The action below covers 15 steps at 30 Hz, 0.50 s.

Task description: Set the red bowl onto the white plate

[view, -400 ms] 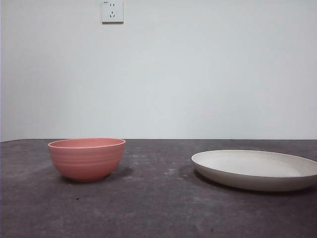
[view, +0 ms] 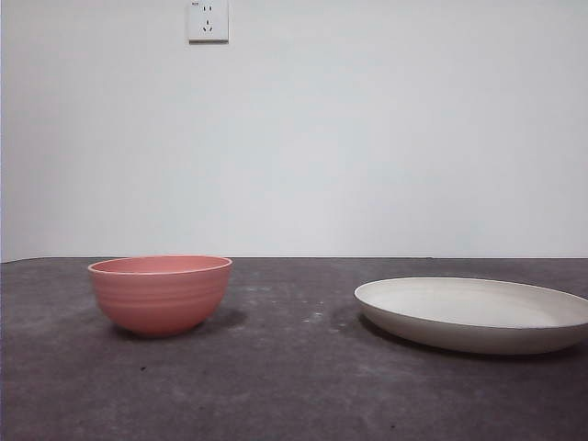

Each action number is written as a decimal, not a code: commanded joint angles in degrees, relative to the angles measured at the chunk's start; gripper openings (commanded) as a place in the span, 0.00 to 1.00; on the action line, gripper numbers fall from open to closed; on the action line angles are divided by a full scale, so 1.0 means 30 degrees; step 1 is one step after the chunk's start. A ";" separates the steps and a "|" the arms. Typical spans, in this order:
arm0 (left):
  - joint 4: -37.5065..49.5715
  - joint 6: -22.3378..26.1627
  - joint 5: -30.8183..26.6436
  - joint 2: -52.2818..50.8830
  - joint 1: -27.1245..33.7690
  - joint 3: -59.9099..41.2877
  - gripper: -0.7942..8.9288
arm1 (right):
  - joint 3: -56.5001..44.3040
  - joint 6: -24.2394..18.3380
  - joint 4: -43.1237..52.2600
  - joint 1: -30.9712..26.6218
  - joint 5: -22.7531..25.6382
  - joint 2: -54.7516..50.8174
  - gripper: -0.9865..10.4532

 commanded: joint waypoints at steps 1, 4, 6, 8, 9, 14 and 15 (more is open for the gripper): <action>-0.0138 -0.0328 0.0284 0.0357 0.0036 0.1333 0.10 | 0.1158 0.0488 0.0087 -0.0007 -0.0080 0.0015 0.09; -0.0976 -0.0313 0.0474 0.1100 0.0036 0.2565 0.10 | 0.2346 0.0481 -0.0831 -0.0007 -0.0073 0.0313 0.09; -0.1472 -0.0248 0.0634 0.1734 0.0036 0.3402 0.10 | 0.3373 0.0459 -0.1807 -0.0007 -0.0080 0.0729 0.09; -0.1880 -0.0007 0.1151 0.2426 0.0036 0.4248 0.10 | 0.4328 0.0299 -0.2710 -0.0007 -0.0197 0.1239 0.09; -0.2084 0.0168 0.1545 0.2827 0.0036 0.4699 0.10 | 0.4830 0.0211 -0.3096 -0.0007 -0.0393 0.1574 0.09; -0.3453 0.1501 0.3140 0.5122 0.0036 0.7118 0.10 | 0.7235 -0.0590 -0.5049 -0.0007 -0.1494 0.3672 0.09; -0.3840 0.1887 0.3330 0.5625 0.0036 0.7643 0.10 | 0.7854 -0.0889 -0.5559 -0.0007 -0.1916 0.4299 0.09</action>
